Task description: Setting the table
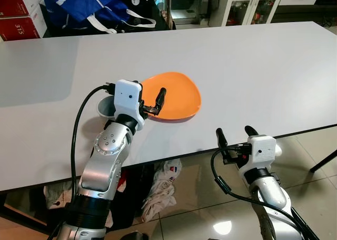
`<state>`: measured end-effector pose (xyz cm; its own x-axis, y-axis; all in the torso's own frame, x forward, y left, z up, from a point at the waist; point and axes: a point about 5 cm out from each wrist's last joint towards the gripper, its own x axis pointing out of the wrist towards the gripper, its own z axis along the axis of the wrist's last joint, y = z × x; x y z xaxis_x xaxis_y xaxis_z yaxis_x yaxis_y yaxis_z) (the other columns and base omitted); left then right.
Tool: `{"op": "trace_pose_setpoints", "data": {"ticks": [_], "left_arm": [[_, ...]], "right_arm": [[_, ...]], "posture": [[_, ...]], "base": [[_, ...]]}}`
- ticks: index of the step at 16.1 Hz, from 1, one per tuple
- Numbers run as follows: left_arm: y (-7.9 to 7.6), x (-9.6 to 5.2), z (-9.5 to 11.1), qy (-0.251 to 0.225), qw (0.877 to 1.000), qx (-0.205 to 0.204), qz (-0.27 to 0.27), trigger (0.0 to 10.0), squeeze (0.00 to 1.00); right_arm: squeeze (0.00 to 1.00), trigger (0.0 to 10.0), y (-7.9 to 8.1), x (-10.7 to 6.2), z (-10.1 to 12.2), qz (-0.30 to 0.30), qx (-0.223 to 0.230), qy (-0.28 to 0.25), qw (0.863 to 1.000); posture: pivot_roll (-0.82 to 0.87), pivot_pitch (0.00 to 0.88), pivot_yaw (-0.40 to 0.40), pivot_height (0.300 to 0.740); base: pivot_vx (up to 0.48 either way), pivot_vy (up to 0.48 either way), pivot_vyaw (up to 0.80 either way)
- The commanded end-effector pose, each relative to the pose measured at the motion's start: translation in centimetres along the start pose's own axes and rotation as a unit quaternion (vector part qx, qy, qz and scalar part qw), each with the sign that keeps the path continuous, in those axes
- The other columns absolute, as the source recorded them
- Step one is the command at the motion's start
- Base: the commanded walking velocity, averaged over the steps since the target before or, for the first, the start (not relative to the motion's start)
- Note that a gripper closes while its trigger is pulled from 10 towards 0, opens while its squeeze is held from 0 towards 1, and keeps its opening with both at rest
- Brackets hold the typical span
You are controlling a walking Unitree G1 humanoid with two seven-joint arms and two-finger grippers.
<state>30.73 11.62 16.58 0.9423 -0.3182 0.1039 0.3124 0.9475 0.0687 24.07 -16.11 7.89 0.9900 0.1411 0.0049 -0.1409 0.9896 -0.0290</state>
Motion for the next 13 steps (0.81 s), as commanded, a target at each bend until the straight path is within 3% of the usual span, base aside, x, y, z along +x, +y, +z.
{"op": "trace_pose_setpoints", "data": {"ticks": [1, 13], "left_arm": [[0.15, 0.16, 0.39, -0.007, 1.0, 0.007, 0.007, 10.0, 0.0], [0.28, 0.79, 0.05, -0.001, 1.0, 0.013, 0.017, 10.0, 0.0]], "right_arm": [[0.0, 10.0, 0.08, -0.08, 0.06, -0.003, -0.004, -0.004, 1.0], [0.0, 10.0, -0.04, -0.19, -0.2, -0.009, -0.003, 0.004, 1.0]], "posture": [[-0.09, 0.0, 0.023, 0.74], [-0.1, 0.0, 0.027, 0.74]], "base": [[0.0, 0.0, 0.0], [0.0, 0.0, 0.0]]}}
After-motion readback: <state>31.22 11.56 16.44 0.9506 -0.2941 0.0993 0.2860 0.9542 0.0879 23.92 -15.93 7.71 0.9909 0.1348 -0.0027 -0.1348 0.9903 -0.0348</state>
